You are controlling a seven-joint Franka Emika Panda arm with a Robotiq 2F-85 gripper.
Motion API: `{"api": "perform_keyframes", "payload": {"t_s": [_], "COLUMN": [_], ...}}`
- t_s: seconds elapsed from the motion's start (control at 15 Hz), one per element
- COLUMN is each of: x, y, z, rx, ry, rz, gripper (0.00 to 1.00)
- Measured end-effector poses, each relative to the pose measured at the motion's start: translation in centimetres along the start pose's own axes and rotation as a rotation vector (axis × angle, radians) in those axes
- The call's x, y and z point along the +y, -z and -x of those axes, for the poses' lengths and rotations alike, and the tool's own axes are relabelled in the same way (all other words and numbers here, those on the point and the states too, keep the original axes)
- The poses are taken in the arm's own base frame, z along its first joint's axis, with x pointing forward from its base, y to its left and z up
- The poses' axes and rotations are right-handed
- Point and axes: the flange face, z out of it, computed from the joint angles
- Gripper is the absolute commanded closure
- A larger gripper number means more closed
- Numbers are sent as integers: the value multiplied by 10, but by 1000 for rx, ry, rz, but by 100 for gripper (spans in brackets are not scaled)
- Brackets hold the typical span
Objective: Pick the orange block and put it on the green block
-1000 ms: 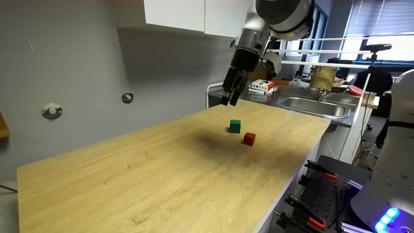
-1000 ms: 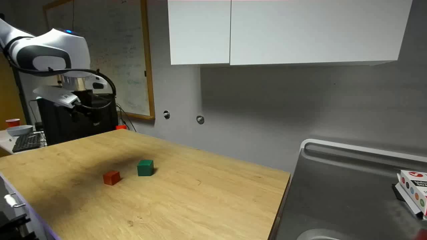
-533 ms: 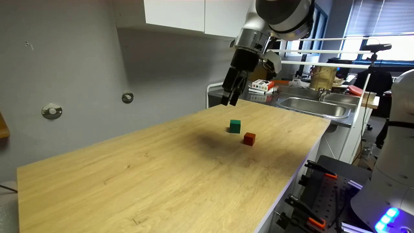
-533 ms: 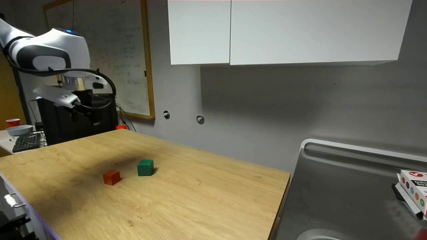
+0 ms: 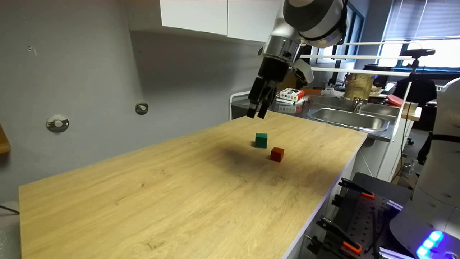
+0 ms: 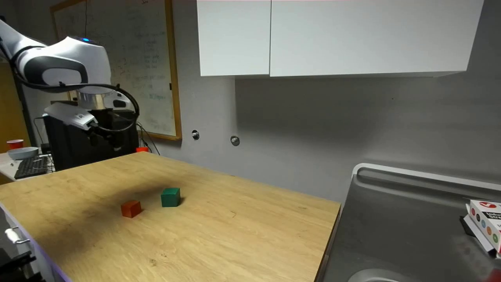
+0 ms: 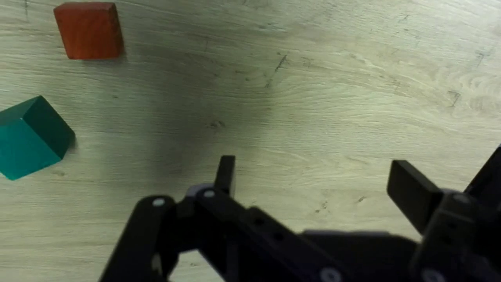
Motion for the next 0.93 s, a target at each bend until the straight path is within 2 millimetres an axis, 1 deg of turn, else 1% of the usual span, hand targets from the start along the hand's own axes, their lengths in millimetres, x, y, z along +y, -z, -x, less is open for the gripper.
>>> {"api": "perform_keyframes", "payload": {"t_s": [0.2, 0.47, 0.67, 0.93], "x": [26, 68, 100, 133], "y": [-5, -16, -27, -45], "z": [3, 14, 25, 39], "rx": [-6, -28, -55, -99], "ry": [-65, -175, -269, -383], "rz": [13, 26, 33, 39], "gripper": [0, 0, 0, 0]}}
